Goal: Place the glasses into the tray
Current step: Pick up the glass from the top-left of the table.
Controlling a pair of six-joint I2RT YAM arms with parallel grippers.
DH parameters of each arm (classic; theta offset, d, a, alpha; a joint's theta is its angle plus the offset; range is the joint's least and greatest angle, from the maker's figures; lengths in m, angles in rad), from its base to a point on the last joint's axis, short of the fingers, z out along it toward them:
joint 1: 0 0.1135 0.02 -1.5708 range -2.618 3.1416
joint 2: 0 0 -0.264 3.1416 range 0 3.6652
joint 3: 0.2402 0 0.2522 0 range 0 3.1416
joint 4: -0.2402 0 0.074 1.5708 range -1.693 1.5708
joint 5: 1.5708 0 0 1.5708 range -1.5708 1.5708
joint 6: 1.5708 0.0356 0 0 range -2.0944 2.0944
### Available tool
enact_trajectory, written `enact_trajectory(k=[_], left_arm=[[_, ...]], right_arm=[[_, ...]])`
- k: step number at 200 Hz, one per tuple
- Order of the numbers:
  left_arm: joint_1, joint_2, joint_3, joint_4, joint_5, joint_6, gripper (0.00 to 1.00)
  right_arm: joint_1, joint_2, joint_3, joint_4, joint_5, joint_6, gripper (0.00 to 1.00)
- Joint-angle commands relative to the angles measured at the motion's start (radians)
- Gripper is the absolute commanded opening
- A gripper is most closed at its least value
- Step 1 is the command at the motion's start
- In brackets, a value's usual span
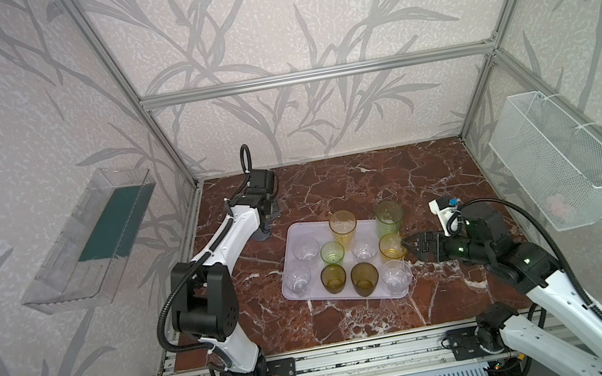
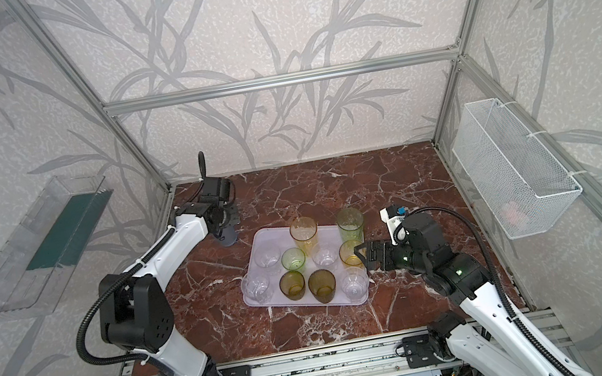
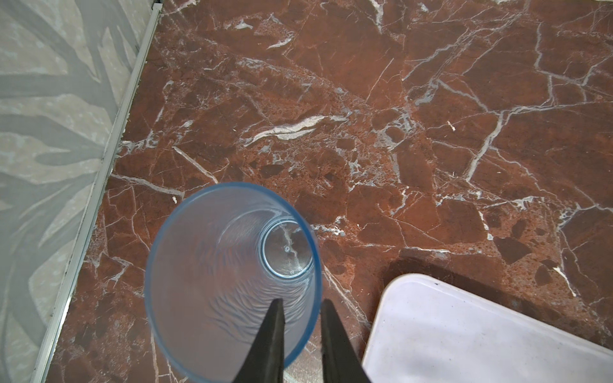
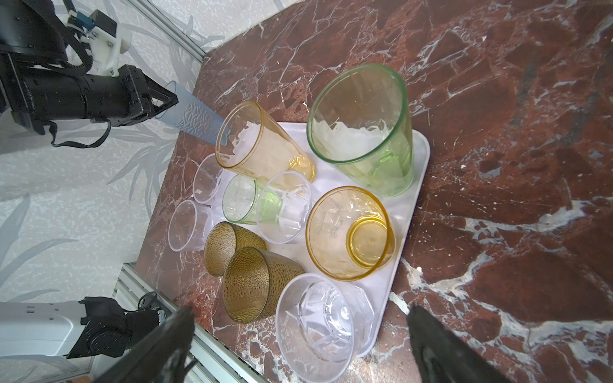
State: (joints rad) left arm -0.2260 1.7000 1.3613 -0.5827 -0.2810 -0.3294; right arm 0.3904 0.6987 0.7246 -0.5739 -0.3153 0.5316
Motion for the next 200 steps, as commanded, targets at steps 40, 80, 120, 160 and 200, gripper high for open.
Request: enact_trajectory(k=[40, 80, 120, 160, 200], left_arm=[[0.008, 0.020, 0.039, -0.019, 0.009, 0.007, 0.14], [0.011, 0.022, 0.041, -0.021, 0.010, 0.009, 0.13], [0.013, 0.022, 0.044, -0.022, 0.020, 0.007, 0.08], [0.013, 0.022, 0.041, -0.023, 0.013, 0.010, 0.07], [0.013, 0.035, 0.042, -0.031, 0.010, 0.012, 0.06]], right_arm=[[-0.005, -0.010, 0.022, -0.018, 0.007, 0.009, 0.99], [-0.004, -0.016, 0.023, -0.019, 0.008, 0.011, 0.99], [-0.004, -0.017, 0.023, -0.022, 0.010, 0.011, 0.99], [-0.004, -0.027, 0.029, -0.030, 0.017, 0.009, 0.99], [-0.005, -0.027, 0.028, -0.035, 0.019, 0.009, 0.99]])
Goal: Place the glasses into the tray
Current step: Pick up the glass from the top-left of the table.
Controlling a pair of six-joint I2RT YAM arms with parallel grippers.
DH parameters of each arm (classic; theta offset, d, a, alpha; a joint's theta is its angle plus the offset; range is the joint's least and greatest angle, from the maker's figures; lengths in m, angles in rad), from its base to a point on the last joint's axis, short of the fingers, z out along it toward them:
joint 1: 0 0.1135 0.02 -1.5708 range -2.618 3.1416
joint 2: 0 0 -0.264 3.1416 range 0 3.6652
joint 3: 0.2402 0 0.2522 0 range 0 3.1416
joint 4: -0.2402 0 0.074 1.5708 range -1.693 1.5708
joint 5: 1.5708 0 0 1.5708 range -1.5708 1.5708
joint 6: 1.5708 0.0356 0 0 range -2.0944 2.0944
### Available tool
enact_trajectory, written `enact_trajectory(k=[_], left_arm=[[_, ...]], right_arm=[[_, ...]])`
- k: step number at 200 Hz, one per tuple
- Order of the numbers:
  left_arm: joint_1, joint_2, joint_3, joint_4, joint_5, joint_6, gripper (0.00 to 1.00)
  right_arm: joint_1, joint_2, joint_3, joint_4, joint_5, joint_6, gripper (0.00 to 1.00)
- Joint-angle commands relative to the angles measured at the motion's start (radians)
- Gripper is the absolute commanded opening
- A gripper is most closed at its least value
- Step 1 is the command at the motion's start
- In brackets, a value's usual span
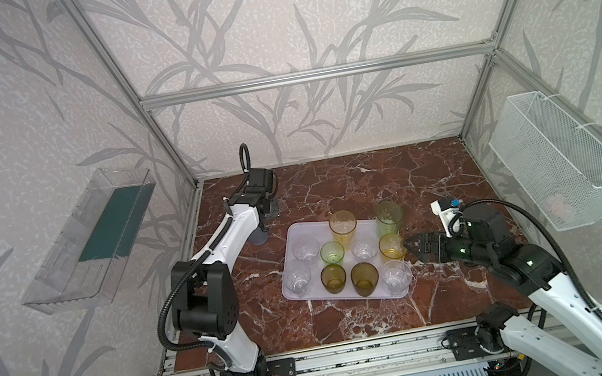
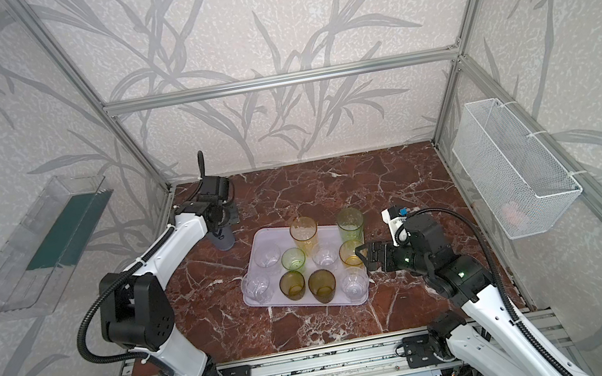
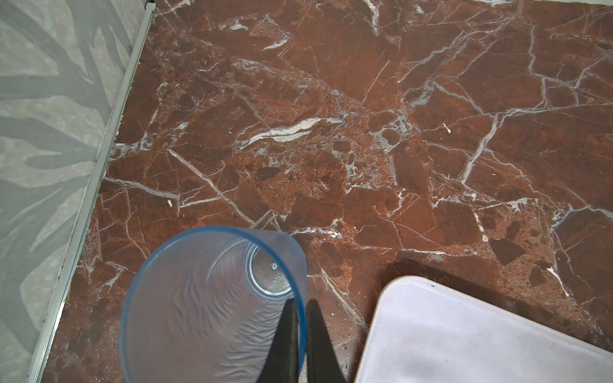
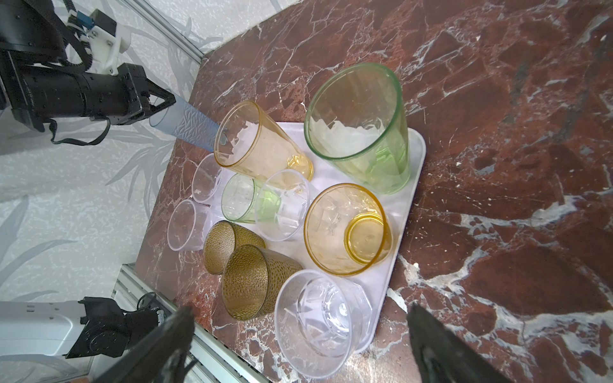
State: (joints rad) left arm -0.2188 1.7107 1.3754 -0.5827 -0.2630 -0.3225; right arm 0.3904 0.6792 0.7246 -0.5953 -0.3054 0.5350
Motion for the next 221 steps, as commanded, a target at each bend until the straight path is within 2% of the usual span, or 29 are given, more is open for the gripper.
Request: enact_trajectory(k=[1, 109, 152, 194, 221], left_arm=[[0.006, 0.023, 0.028, -0.031, -0.009, 0.006, 0.06], [0.010, 0.030, 0.031, -0.035, -0.011, 0.005, 0.08], [0.012, 0.033, 0.032, -0.036, -0.011, 0.003, 0.13], [0.015, 0.044, 0.040, -0.042, -0.004, 0.005, 0.13], [0.015, 0.047, 0.044, -0.047, 0.000, 0.005, 0.08]], right_arm=[[-0.005, -0.007, 0.028, -0.014, 0.009, 0.005, 0.99], [-0.004, 0.003, 0.026, -0.005, 0.011, 0.008, 0.99], [-0.004, 0.008, 0.027, -0.003, 0.012, 0.006, 0.99], [-0.004, 0.007, 0.026, -0.007, 0.013, 0.006, 0.99], [-0.004, 0.003, 0.024, -0.012, 0.019, 0.005, 0.99]])
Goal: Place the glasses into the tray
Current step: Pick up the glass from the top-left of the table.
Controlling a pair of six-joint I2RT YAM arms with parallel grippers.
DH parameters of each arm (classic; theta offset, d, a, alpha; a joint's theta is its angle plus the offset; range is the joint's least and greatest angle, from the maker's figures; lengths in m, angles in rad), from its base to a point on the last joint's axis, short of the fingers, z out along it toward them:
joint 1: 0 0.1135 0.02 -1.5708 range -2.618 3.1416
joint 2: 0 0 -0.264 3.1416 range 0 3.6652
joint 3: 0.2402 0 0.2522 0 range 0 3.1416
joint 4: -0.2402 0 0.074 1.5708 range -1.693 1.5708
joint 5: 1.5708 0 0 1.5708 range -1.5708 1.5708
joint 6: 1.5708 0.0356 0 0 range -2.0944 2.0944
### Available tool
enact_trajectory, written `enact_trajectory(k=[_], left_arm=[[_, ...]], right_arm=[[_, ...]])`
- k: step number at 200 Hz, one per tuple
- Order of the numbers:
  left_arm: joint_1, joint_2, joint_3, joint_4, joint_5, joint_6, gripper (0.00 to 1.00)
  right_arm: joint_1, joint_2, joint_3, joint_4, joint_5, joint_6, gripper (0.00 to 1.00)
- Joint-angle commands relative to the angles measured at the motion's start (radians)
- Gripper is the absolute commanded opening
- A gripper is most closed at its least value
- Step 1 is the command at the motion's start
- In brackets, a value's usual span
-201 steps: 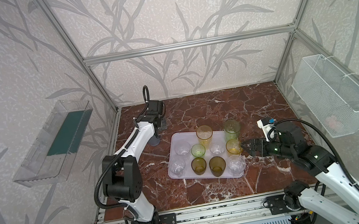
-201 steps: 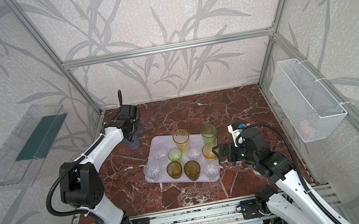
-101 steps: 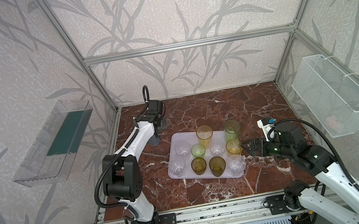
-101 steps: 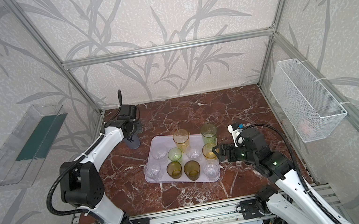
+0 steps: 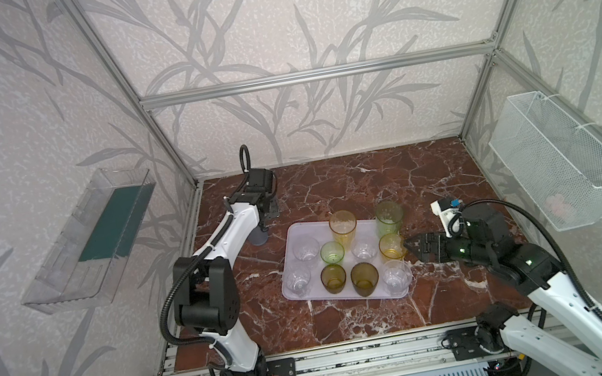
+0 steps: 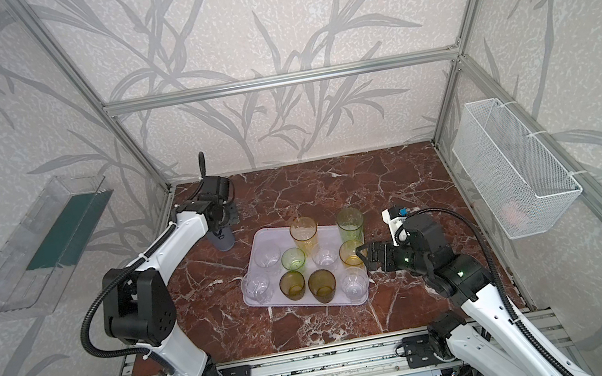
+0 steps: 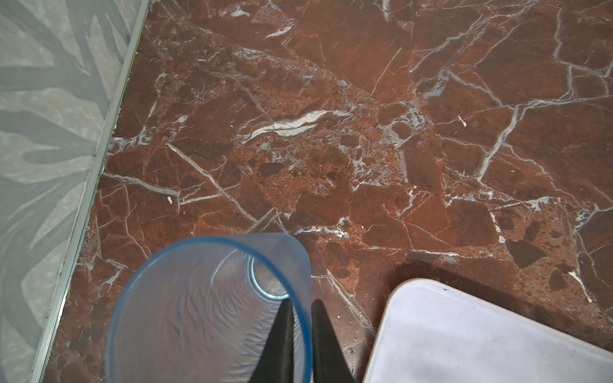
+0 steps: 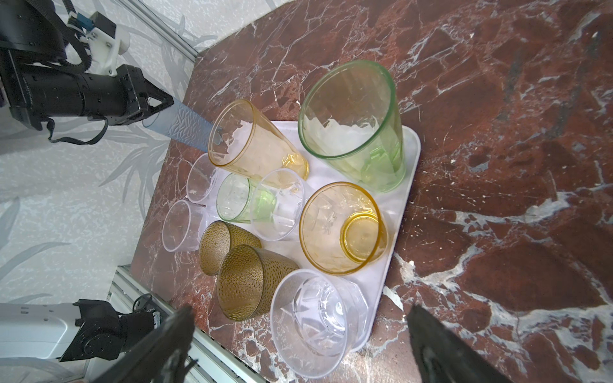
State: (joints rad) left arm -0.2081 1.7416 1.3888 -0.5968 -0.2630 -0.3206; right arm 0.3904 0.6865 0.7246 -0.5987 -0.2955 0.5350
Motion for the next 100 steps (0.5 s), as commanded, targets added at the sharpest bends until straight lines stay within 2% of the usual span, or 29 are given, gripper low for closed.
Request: enact_trajectory(k=[1, 33, 62, 100], left_arm=[[0.004, 0.016, 0.032, -0.033, 0.000, 0.003, 0.07], [0.004, 0.019, 0.058, -0.075, 0.014, -0.002, 0.00], [0.004, 0.016, 0.082, -0.103, 0.042, -0.002, 0.00], [0.002, -0.034, 0.049, -0.065, 0.156, -0.015, 0.00]], right_arm=[[-0.004, -0.004, 0.024, -0.008, 0.009, 0.005, 0.99], [-0.005, -0.010, 0.023, -0.010, 0.012, 0.005, 0.99], [-0.005, -0.014, 0.022, -0.014, 0.014, 0.006, 0.99], [-0.004, -0.017, 0.018, -0.016, 0.018, 0.008, 0.99]])
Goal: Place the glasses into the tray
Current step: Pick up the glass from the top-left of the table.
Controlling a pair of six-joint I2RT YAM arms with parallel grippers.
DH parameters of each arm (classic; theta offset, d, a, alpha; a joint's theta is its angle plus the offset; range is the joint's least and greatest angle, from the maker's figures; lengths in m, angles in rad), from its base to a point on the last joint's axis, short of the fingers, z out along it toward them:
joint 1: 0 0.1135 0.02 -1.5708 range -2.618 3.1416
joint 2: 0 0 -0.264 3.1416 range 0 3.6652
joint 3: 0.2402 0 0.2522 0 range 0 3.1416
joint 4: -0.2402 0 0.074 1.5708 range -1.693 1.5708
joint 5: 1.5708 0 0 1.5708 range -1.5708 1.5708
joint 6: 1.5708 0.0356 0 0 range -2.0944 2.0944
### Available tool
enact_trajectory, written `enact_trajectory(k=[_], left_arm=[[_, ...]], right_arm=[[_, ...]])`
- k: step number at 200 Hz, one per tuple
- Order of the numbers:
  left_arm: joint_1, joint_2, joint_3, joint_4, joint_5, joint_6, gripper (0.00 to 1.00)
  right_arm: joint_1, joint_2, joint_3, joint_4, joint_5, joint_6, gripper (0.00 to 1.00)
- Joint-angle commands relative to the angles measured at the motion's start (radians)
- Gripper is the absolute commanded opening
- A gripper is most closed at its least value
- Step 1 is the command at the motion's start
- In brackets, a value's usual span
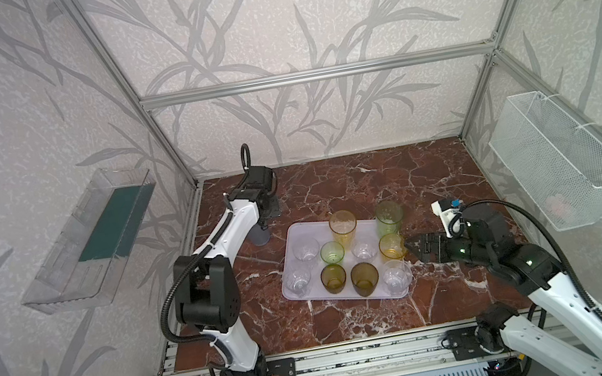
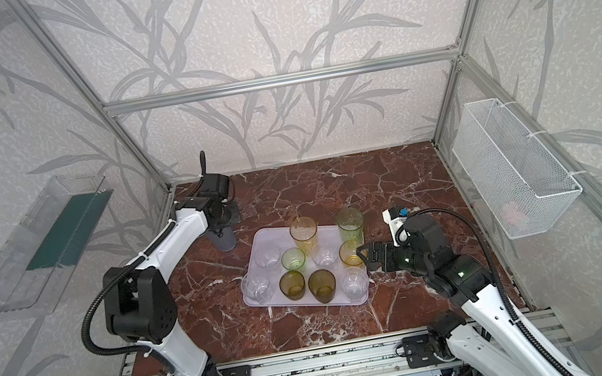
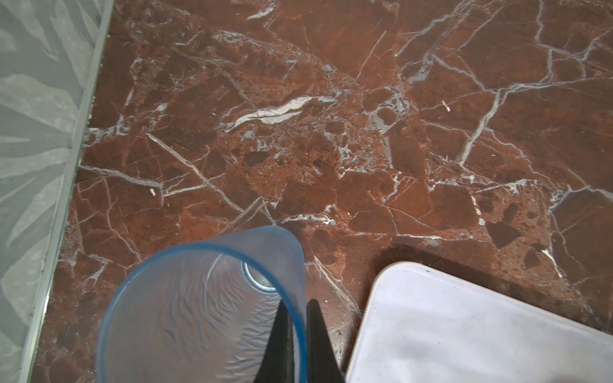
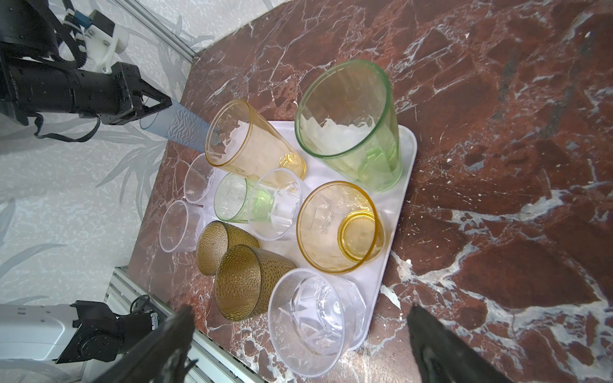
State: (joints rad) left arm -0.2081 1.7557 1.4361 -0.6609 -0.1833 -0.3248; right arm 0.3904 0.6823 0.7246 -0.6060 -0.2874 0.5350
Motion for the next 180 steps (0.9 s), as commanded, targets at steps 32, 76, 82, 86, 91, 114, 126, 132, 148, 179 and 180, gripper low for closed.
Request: enact_trajectory(k=[32, 76, 82, 86, 91, 114, 126, 132, 148, 179, 180], left_arm=[[0.000, -0.113, -0.032, 0.041, 0.152, -0.018, 0.00], [-0.030, -0.181, -0.055, 0.055, 0.160, -0.028, 0.00], [-0.035, -0.186, -0.056, 0.054, 0.160, -0.029, 0.00], [-0.040, -0.190, -0.056, 0.053, 0.160, -0.028, 0.00], [-0.045, -0.192, -0.056, 0.052, 0.157, -0.028, 0.00], [-0.071, -0.203, -0.054, 0.043, 0.148, -0.028, 0.00], [-0.086, -0.209, -0.056, 0.036, 0.143, -0.030, 0.00], [-0.097, -0.213, -0.060, 0.034, 0.139, -0.030, 0.00], [-0.125, -0.227, -0.075, 0.039, 0.130, -0.030, 0.00], [-0.158, -0.258, -0.127, 0.082, 0.147, -0.038, 0.00], [-0.158, -0.259, -0.129, 0.084, 0.148, -0.038, 0.00]], right_arm=[[-0.004, -0.016, 0.017, -0.011, 0.012, 0.008, 0.99], [-0.004, -0.016, 0.016, -0.010, 0.012, 0.008, 0.99], [-0.004, -0.016, 0.015, -0.009, 0.012, 0.009, 0.99], [-0.004, -0.015, 0.015, -0.009, 0.012, 0.009, 0.99], [-0.004, -0.015, 0.015, -0.009, 0.012, 0.008, 0.99], [-0.003, -0.020, 0.012, -0.009, 0.013, 0.010, 0.99], [-0.004, -0.020, 0.009, -0.007, 0.020, 0.011, 0.99], [-0.004, -0.020, 0.010, -0.006, 0.024, 0.013, 0.99], [-0.004, -0.019, 0.012, -0.012, 0.033, 0.023, 0.99], [-0.005, -0.021, 0.024, -0.013, 0.020, 0.026, 0.99], [-0.005, -0.021, 0.024, -0.014, 0.021, 0.026, 0.99]])
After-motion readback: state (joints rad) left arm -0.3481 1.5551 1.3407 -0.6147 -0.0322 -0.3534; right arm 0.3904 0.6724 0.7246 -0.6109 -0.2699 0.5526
